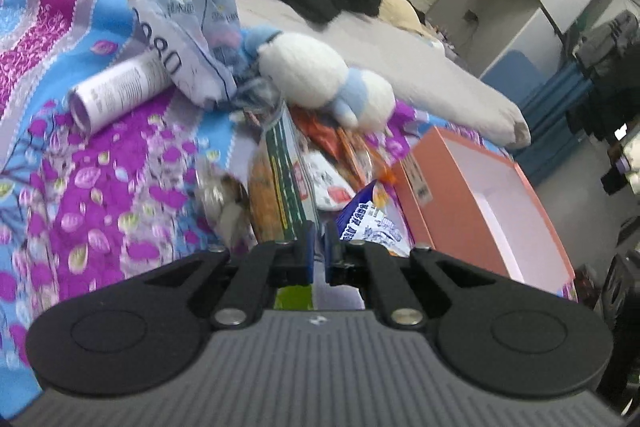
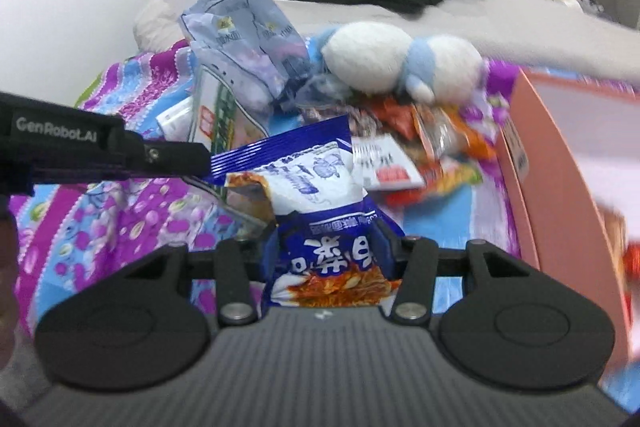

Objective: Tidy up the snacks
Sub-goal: 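Grasp the green-labelled candy bag with the left tool while the right tool holds the blue packet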

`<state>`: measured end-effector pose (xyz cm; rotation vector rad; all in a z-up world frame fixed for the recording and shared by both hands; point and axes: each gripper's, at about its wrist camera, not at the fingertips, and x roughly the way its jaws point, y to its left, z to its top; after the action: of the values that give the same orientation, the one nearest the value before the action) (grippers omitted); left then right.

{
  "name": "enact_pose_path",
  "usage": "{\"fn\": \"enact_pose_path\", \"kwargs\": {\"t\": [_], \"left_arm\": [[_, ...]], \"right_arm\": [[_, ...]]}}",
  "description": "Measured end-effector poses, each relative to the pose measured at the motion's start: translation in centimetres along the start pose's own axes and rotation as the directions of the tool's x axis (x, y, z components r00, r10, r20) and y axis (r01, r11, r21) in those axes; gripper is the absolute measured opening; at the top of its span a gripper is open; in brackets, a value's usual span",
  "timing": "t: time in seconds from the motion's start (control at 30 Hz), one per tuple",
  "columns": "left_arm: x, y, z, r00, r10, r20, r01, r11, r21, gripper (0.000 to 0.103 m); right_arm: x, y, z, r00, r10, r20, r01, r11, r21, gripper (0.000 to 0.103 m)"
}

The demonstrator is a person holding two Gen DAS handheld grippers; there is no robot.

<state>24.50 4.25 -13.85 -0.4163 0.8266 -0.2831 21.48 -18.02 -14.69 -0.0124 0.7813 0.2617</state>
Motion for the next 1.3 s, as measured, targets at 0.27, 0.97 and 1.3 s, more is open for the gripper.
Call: {"fn": "enact_pose_path", "kwargs": {"t": [0.27,0.97,1.3], "left_arm": [[-0.3,0.1,-2.7,0.995,0.039,-0.089,-0.035,0.998,0.046,0.006],[-0.6,1.5,-8.0,0.944,0.132,-0.303,-0.118,0.991,0.065,0.03],[-2.8,1.6,-7.2,0.94,0.246,-0.236,-0.212,0.964,0.159,0.091]], "right_arm": [[-1.4,-0.7,-4.0,0.997,-0.078,-0.022,0.08,0.995,0.066,0.05],[-0.9,-3.1,-5.7,0.981,-0.181,-0.068,0.187,0.977,0.102,0.05],[-0.3,-3.6,-5.9,0.986,-0.138,-0.093,0.149,0.981,0.125,0.05]]}}
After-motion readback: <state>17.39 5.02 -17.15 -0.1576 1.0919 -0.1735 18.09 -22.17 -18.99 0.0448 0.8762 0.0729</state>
